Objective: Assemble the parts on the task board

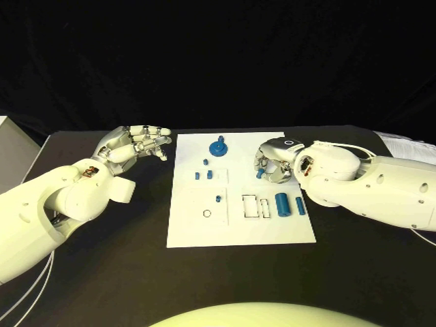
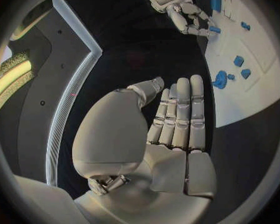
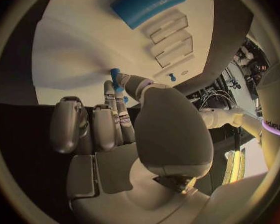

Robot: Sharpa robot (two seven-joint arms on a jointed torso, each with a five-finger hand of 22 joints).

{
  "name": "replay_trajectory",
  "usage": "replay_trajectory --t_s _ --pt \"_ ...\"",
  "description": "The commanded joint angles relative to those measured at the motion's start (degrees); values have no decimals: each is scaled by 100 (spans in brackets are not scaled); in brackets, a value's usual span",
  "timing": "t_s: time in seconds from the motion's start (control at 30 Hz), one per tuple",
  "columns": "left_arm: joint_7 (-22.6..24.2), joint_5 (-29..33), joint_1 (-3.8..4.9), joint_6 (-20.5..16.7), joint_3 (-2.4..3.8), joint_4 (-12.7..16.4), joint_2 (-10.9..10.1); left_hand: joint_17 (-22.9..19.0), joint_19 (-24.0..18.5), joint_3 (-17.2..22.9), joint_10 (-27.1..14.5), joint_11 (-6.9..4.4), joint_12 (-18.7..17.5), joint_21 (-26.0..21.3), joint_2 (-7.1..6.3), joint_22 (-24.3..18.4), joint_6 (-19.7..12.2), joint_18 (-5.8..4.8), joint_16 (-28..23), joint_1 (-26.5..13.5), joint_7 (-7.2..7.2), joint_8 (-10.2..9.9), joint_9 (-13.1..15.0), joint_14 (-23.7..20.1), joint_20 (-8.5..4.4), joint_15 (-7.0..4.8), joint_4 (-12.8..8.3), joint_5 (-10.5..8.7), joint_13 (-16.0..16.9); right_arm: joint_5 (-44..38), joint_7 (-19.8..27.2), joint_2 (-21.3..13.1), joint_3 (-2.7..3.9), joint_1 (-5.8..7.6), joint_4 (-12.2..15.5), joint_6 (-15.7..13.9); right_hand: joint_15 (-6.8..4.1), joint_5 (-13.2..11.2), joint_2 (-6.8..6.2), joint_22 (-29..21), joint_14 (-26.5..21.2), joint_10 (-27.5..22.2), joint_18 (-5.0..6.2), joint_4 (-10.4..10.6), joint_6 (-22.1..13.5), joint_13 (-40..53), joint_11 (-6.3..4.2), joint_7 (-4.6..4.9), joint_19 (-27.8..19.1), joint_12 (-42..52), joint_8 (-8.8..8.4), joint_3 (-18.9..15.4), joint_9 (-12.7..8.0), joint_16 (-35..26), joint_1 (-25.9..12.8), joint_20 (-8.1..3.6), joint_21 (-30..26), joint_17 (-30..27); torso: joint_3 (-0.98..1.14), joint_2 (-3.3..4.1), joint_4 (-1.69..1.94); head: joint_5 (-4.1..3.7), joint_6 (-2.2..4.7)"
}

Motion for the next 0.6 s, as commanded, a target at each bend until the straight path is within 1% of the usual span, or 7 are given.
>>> replay_trajectory --t_s 0.03,0.2,0.4,0.57,0.6 --pt "26 1 -8 83 4 7 8 4 37 -26 -29 -1 32 -37 29 -5 -29 35 -39 -5 2 29 9 -36 5 24 17 -15 6 4 37 18 -5 -17 -5 166 -46 9 33 10 154 59 7 4 54 6 9 -16 344 25 29 52 12 14 -52 -47 26 8 0 -1 3 -2 -7" --pt "24 1 -8 82 4 9 6 4 37 -26 -29 -1 32 -37 29 -5 -29 35 -39 -5 2 29 9 -36 5 24 17 -15 6 6 45 50 -8 -51 -19 137 -52 8 44 16 153 91 5 4 87 7 1 -24 346 13 50 75 25 9 -64 -54 33 0 0 1 5 -3 -10" --pt "23 1 -9 81 4 10 4 4 37 -26 -29 -1 32 -37 29 -5 -29 35 -39 -5 2 29 9 -36 5 24 17 -15 6 4 14 67 -10 -72 -22 -15 -70 10 108 50 158 191 -3 21 189 15 -20 -45 354 -14 121 125 72 19 -111 -71 74 14 -1 -2 2 -4 -18" --pt "23 1 -9 82 4 9 4 7 44 -24 -38 -2 50 -51 36 -16 -33 36 -41 -2 1 37 12 -35 6 23 23 -14 8 3 -47 69 -10 -80 -18 -248 -98 32 200 114 162 291 -18 17 264 25 -46 -67 368 -36 188 165 123 35 -127 -93 157 36 -2 -4 3 -5 -16" --pt "23 1 -9 82 4 8 4 7 44 -24 -38 -2 50 -51 36 -16 -33 36 -41 -2 1 37 12 -35 6 23 23 -14 8 7 -62 68 -10 -81 -17 -284 -108 40 236 134 165 329 -23 8 290 30 -58 -77 373 -39 214 179 144 46 -122 -101 185 52 -1 -3 3 -5 -15"
